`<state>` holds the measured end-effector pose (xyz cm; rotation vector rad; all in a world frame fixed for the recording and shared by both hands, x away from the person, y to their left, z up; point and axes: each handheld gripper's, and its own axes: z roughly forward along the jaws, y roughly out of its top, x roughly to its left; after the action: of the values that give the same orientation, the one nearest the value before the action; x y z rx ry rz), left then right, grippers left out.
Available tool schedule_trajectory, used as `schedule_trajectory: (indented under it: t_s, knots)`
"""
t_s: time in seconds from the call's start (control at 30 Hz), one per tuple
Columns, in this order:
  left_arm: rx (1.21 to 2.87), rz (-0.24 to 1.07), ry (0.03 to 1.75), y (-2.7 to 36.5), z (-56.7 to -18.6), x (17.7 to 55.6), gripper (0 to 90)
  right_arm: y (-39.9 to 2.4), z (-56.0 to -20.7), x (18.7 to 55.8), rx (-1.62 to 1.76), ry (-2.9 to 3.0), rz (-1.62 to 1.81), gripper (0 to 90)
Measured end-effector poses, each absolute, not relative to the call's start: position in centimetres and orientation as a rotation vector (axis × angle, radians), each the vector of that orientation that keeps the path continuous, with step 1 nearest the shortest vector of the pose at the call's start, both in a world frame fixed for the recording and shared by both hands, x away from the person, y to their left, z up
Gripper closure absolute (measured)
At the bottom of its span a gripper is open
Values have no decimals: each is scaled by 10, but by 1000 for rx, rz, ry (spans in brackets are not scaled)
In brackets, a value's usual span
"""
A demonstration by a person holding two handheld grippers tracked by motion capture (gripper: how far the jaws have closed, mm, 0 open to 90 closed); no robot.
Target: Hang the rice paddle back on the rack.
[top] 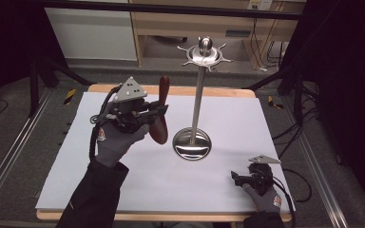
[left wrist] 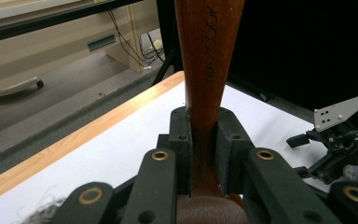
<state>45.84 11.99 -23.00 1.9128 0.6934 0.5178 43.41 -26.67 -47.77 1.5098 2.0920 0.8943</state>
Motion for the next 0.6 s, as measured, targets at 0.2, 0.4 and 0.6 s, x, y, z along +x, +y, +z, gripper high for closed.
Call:
schedule_trajectory:
  t_s: [0.2,0.4,0.6]
  knots:
    - [1903,511,698,114,-224,463,782,-267,-478,434,1513,2093,895,124]
    - [1907,517,703,110,-220,466,782,-267,-478,434,1513,2092,900,123]
    - [1920,523,716,108,-217,473,782,-267,-478,434,1514,2092,902,123]
